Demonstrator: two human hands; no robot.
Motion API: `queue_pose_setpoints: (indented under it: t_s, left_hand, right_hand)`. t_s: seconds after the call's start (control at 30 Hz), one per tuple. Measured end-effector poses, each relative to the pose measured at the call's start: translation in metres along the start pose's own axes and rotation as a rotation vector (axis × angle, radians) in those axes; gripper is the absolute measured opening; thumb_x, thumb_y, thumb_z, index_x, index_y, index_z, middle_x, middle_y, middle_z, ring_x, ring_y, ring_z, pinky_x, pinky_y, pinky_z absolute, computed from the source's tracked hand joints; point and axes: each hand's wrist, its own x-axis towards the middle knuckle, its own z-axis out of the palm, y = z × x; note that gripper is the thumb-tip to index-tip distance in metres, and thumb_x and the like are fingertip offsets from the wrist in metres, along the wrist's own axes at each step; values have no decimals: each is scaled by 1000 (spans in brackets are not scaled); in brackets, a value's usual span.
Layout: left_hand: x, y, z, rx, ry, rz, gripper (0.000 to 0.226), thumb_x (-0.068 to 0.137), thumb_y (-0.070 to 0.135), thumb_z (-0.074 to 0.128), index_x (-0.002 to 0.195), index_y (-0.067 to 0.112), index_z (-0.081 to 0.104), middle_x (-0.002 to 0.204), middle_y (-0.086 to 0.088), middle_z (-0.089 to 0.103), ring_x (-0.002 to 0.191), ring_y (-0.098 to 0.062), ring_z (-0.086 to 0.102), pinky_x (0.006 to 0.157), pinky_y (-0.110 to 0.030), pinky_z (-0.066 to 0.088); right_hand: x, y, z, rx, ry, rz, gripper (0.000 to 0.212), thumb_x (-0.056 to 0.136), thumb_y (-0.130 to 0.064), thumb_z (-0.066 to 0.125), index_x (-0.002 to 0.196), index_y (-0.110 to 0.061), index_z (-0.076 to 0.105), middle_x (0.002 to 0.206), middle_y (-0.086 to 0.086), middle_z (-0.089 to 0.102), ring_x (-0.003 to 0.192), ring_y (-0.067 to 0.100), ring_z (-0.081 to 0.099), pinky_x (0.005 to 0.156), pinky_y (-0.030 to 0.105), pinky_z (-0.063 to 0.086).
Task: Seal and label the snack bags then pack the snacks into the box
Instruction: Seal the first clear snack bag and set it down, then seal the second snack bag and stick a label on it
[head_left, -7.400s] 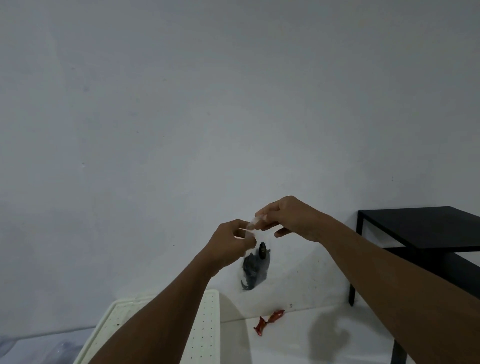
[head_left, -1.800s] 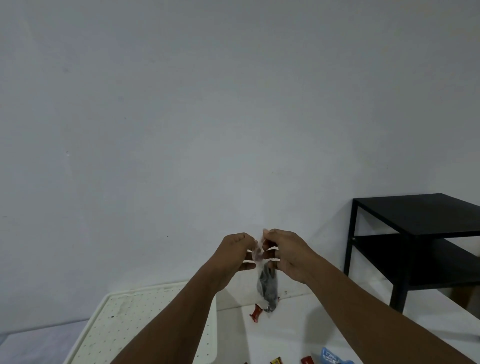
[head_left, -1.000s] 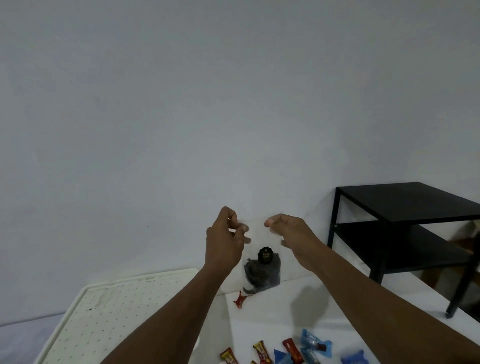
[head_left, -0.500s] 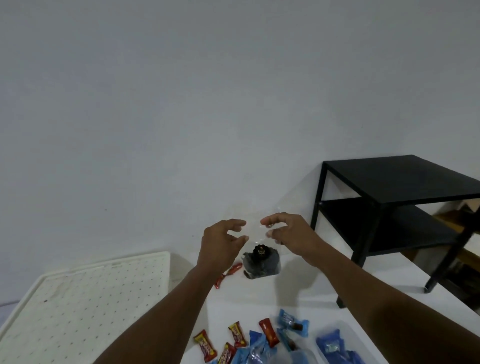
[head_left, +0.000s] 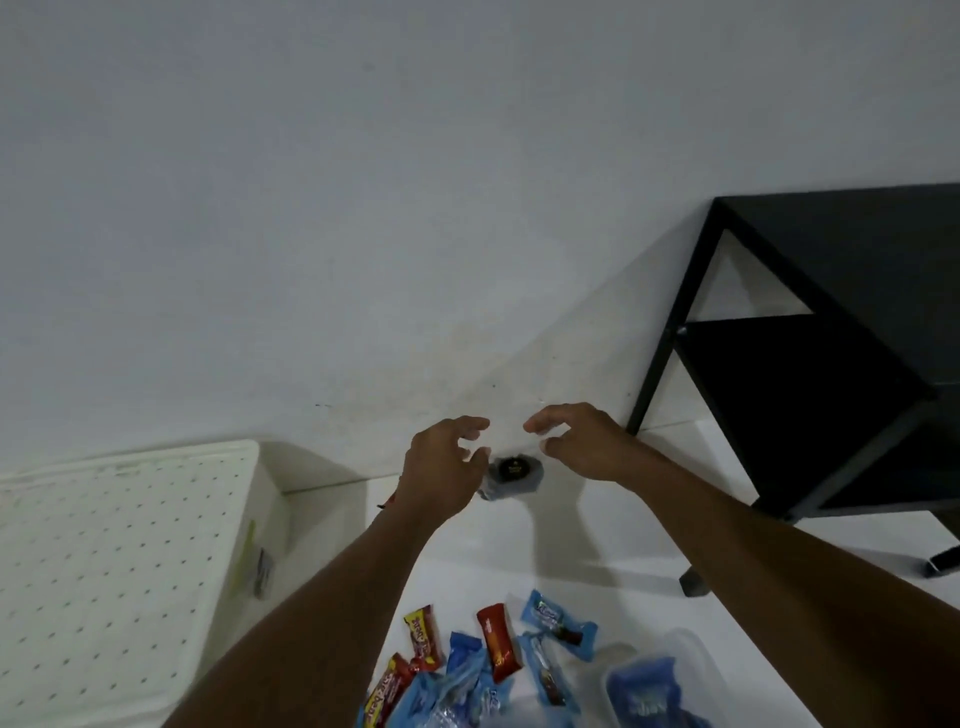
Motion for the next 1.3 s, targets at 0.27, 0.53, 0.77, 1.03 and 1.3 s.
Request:
queue_pose_setpoints:
  t_s: [0.27,0.53,0.77,1.03,1.3]
  left_hand:
    - [52,-19,53,90,-69,-99,45,90,22,70,134,28,59,137,3,61,98,-17,70,98,-32,52]
    - [56,-23,60,149,-189,-135,63,91,26,68,149,25,42,152,-1,46,124,-25,59,108,-38,45]
    - [10,-15,40,159,-347,-240,60,90,38,69,145,29,46,147,-2,51,132,-21,51,95,-23,37]
    - [-105,-60,16,114,-624,-401,46,86,26,77,127,11,63,115,-12,72,107,-27,67,94,-35,53]
    - [-190,-101,5,220,-621,-337,51,84,26,75,133,19,60,132,-7,62,115,-23,63,94,-31,51]
  right_hand:
    - [70,49,3,1,-41,81,31,88,-9,60,114,-23,70,127,-2,62,113,16,60,94,24,48]
    - [74,63,7,-10,52,127,40,88,-13,63,127,-17,64,140,5,54,125,22,53,95,19,40]
    - [19,46,16,9,5,219,16,88,-19,64,103,-23,70,106,-3,62,96,17,58,75,20,44]
    - [-87,19,97,71,-275,308,6,88,-19,65,91,-19,70,91,8,69,75,18,62,58,25,46]
    - [-167,23,174,-121,-371,310,18,85,-17,64,97,-7,74,101,13,72,85,22,65,64,24,48]
